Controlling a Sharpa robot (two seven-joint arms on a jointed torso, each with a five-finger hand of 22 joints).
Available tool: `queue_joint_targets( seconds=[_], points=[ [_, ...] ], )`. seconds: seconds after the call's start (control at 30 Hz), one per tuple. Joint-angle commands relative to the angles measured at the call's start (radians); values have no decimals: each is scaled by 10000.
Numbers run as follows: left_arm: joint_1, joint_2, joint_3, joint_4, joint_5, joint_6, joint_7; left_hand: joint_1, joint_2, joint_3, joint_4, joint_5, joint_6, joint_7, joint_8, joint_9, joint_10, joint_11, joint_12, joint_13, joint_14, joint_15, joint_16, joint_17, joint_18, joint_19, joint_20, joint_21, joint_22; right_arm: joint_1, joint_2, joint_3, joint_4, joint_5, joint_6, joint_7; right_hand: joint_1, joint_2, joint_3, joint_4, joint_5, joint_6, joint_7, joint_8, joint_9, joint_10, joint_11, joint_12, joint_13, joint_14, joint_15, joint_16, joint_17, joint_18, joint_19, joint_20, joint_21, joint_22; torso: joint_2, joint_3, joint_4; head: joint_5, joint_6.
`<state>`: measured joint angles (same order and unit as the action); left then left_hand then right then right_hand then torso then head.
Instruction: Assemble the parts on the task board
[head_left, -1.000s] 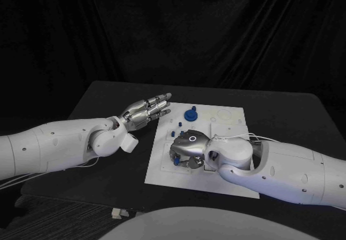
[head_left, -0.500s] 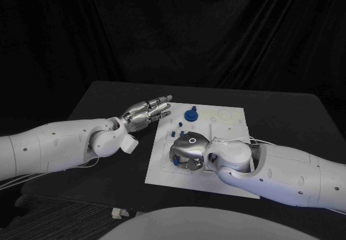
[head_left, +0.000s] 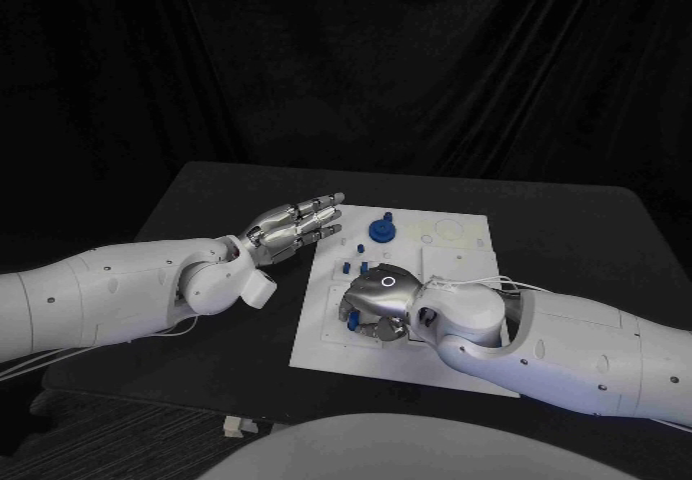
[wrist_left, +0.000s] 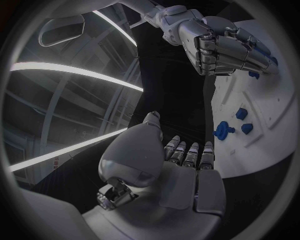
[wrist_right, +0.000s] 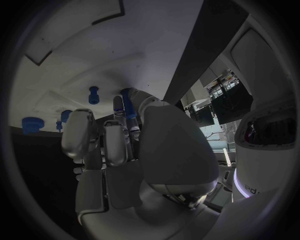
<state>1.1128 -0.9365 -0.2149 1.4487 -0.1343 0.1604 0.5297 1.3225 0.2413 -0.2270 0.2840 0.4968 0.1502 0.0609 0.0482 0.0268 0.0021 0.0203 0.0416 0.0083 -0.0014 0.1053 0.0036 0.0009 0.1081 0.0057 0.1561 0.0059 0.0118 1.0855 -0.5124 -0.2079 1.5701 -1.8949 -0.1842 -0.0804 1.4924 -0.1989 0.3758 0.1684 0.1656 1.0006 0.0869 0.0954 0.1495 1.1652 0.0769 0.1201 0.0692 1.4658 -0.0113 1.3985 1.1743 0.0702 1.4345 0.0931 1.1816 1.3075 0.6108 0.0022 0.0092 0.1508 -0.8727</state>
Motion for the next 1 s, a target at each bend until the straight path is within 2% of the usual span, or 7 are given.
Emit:
queue_joint_targets(
  seconds=[0.03, 0.2, 0.47, 0.6, 0.77, 1.0],
  points=[
    [-18, 23, 9, 2, 47, 149, 73, 77, 71, 65, 17, 57, -25, 18, 35, 1, -12, 83, 4, 9, 14, 23, -36, -9, 100, -11, -10, -17, 11, -26, -15, 2, 3, -70, 278, -395, -173, -40, 21, -16, -114, -207, -28, -103, -31, -147, 13, -20, -4, 249, 69, 32, 86, 79, 8, 39, 112, 1585, 0, 6, -7, 1, 1],
    [-24, 27, 9, -7, 47, 164, 57, 77, 71, 65, 17, 57, -25, 18, 35, 1, -12, 83, 4, 9, 14, 23, -36, -9, 100, -11, -10, -17, 11, -36, -34, 2, 13, -70, 570, -472, -266, -95, -27, -36, -262, -309, -118, -135, -36, -320, 39, -20, 4, 231, 72, 15, 40, 99, -24, 56, 26, 1562, 1, 5, -9, 13, 1],
    [-30, 49, 9, -20, 47, 191, 34, 77, 71, 65, 17, 57, -25, 18, 35, 1, -12, 83, 4, 9, 14, 23, -36, -9, 100, -11, -10, -17, 11, -47, -51, 2, 17, -70, 735, -489, -315, -128, -67, -49, -345, -354, -147, -146, -37, -418, 50, -16, 9, 231, 58, 21, 47, 106, -31, 53, 3, 1556, -4, 5, -3, 25, 1],
    [-33, 59, 9, -25, 47, 202, 25, 77, 71, 65, 17, 57, -25, 18, 35, 1, -12, 83, 4, 9, 14, 23, -36, -9, 100, -11, -10, -17, 11, -48, -69, 2, 28, -70, 720, -476, -439, -168, -206, -69, -567, -519, -209, -194, -49, -658, 64, 14, 27, 297, 10, 110, 205, 83, 50, 18, 152, 1595, 0, 3, -2, 18, 1],
    [-36, 62, 9, -29, 47, 210, 11, 77, 71, 65, 17, 57, -25, 18, 35, 1, -12, 83, 4, 9, 14, 23, -36, -9, 100, -11, -10, -17, 11, -49, -155, 2, 80, -70, 490, -397, -548, -129, -495, -116, -879, -834, -251, -267, -101, -1043, 81, 145, 64, 308, -47, 102, 183, 89, 64, -43, 116, 1582, 2, 3, -4, 38, 1],
    [-40, 71, 9, -58, 47, 225, -4, 77, 87, 72, 23, 54, -8, 29, 47, 3, -12, 96, 8, 10, 14, 32, -36, -9, 98, -10, -1, -16, 13, -43, -334, 3, 200, -70, -99, -205, -462, -41, -814, -157, -870, -1521, -385, -317, -316, -1383, 104, 368, 87, 310, -60, 95, 174, 86, 68, -62, 92, 1579, -1, 2, -6, 25, 1]
  ],
)
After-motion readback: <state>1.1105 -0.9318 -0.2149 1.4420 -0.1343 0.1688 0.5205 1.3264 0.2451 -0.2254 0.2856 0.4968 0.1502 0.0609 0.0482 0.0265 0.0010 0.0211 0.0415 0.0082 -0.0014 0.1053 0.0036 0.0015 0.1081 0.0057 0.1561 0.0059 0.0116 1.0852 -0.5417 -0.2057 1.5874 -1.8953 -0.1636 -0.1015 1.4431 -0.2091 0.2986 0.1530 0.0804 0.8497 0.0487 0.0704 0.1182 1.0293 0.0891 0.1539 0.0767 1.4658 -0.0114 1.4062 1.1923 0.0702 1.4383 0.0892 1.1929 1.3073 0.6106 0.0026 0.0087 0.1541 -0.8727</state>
